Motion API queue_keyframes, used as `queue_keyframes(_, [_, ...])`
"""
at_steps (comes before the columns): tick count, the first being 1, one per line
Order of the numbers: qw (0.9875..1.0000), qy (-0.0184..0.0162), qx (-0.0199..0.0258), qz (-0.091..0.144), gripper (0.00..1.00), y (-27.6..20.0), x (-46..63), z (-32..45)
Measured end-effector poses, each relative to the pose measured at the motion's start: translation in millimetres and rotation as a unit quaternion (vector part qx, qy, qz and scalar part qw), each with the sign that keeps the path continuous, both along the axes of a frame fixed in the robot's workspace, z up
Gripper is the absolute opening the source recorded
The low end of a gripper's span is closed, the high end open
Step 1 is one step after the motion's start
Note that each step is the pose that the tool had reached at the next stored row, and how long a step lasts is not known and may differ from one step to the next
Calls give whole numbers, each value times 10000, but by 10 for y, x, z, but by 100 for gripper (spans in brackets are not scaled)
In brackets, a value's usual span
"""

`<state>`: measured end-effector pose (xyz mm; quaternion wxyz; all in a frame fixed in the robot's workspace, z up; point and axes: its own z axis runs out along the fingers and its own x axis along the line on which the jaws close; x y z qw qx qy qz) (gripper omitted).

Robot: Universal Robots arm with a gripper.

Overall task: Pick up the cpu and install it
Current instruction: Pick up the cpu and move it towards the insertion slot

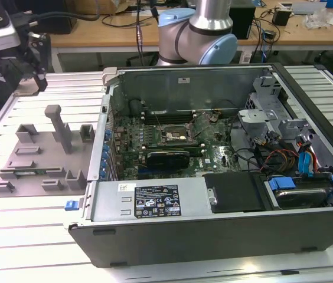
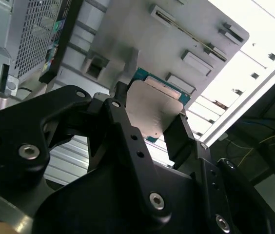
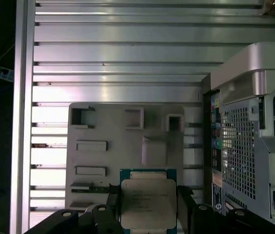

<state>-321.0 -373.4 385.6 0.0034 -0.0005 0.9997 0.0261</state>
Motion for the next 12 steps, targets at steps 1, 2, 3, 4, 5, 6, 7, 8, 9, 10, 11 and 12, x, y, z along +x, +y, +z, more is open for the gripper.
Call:
queue_keyframes(1, [10000,0,0,0,55,0,41,0])
queue_keyframes(2, [10000,0,0,0,55,0,106,0])
queue_keyframes(3, [10000,0,0,1,55,0,139,0])
queue_keyframes(4, [10000,0,0,1,55,-1,185,0])
queue_keyframes(5, [10000,0,0,0,55,0,238,0])
queue_keyframes(6, [10000,0,0,0,55,0,289,0])
queue_keyframes(7, [10000,0,0,0,55,0,353,-1])
queue_keyframes(8, [10000,0,0,0,55,-1,391,0])
queue_keyframes(9, [10000,0,0,1,55,-1,427,0])
queue_keyframes(10, [10000,1,0,1,55,-1,464,0])
queue_keyframes(11, [10000,1,0,0,55,0,519,0])
queue_keyframes(12, [10000,0,0,0,55,-1,602,-1])
